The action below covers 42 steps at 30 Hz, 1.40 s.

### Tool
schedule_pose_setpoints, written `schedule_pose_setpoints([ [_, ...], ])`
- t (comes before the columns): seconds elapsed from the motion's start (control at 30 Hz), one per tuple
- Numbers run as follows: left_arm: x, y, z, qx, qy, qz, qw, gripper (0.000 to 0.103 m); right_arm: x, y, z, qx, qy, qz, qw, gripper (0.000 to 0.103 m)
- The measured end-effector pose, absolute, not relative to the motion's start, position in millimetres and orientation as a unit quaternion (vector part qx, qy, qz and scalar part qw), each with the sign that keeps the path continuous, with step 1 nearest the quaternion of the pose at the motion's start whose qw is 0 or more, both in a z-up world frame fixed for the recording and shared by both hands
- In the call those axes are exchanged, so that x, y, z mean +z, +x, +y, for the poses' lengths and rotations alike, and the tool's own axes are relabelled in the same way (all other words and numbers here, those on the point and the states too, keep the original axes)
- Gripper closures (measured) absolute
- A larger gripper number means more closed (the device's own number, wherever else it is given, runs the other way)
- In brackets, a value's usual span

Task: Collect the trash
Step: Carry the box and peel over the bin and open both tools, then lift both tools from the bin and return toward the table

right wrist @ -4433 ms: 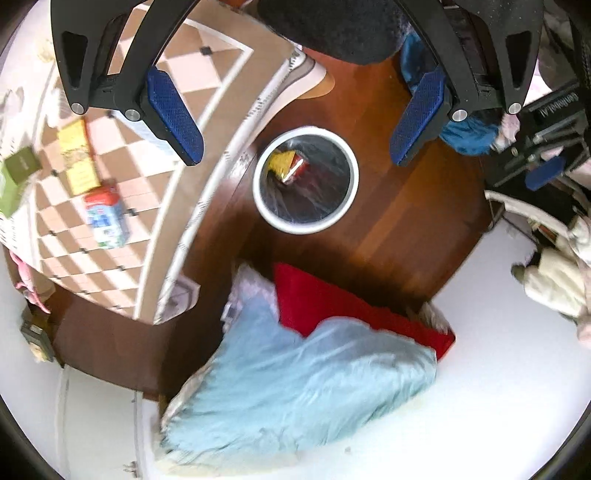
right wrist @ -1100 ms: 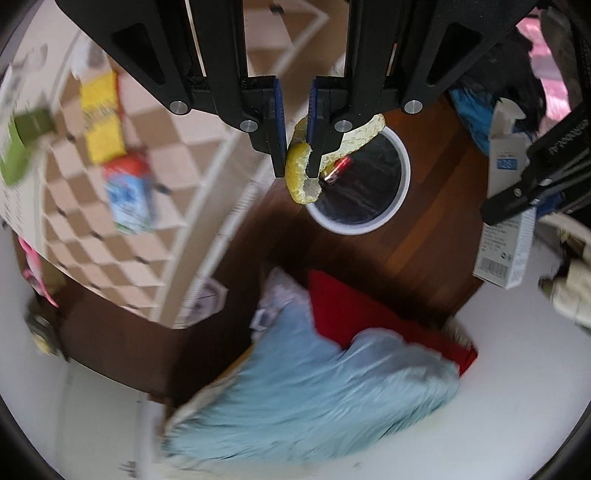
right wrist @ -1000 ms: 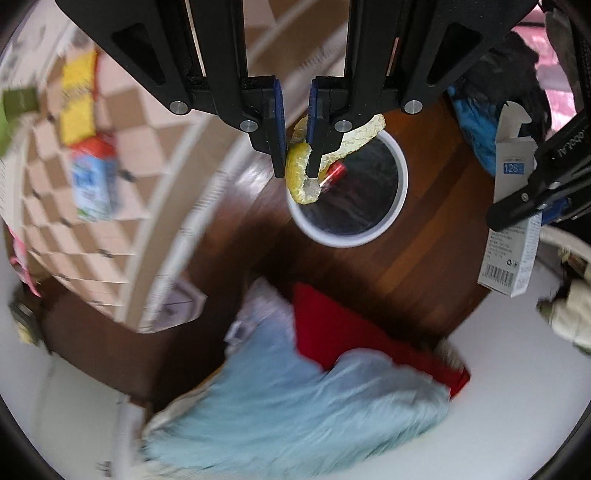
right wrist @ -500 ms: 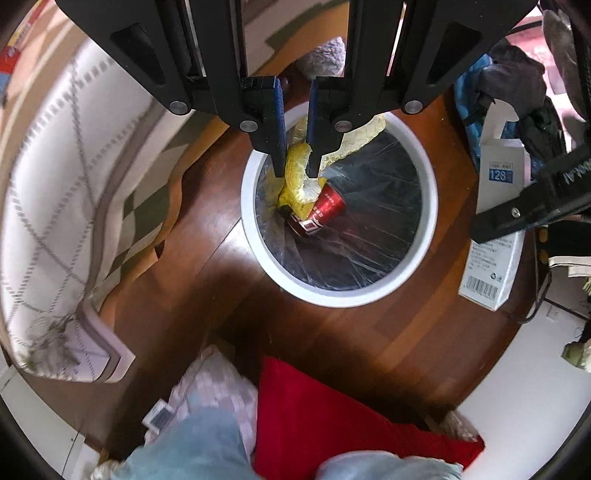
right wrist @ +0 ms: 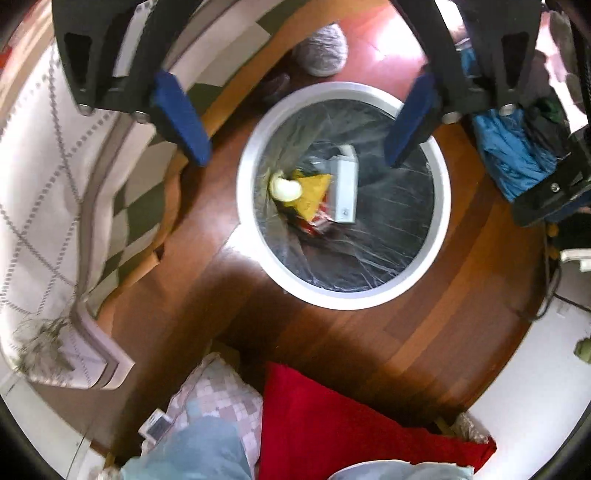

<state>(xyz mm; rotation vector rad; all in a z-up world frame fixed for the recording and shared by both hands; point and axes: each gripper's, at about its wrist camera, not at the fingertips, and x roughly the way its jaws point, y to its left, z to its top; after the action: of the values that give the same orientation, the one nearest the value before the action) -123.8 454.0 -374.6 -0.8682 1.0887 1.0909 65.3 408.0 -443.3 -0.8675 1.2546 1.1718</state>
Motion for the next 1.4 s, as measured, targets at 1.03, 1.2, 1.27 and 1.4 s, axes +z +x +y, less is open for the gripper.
schedule_pose_setpoints([
  [1.03, -184, -139, 297, 0.515, -0.273, 0.396, 0.709, 0.006, -222, 61, 231, 0.565, -0.234, 0.452, 0.65, 0.001],
  [1.2, -164, -107, 261, 0.493, -0.251, 0.388, 0.737, 0.006, -197, 93, 178, 0.556, -0.178, 0.459, 0.67, 0.001],
  [1.27, -167, -83, 244, 0.473, -0.249, 0.394, 0.747, 0.006, -196, 120, 151, 0.535, -0.161, 0.47, 0.683, 0.001],
  [1.4, -193, -26, 216, 0.43, -0.251, 0.424, 0.757, 0.006, -211, 183, 96, 0.474, -0.144, 0.492, 0.716, 0.001],
])
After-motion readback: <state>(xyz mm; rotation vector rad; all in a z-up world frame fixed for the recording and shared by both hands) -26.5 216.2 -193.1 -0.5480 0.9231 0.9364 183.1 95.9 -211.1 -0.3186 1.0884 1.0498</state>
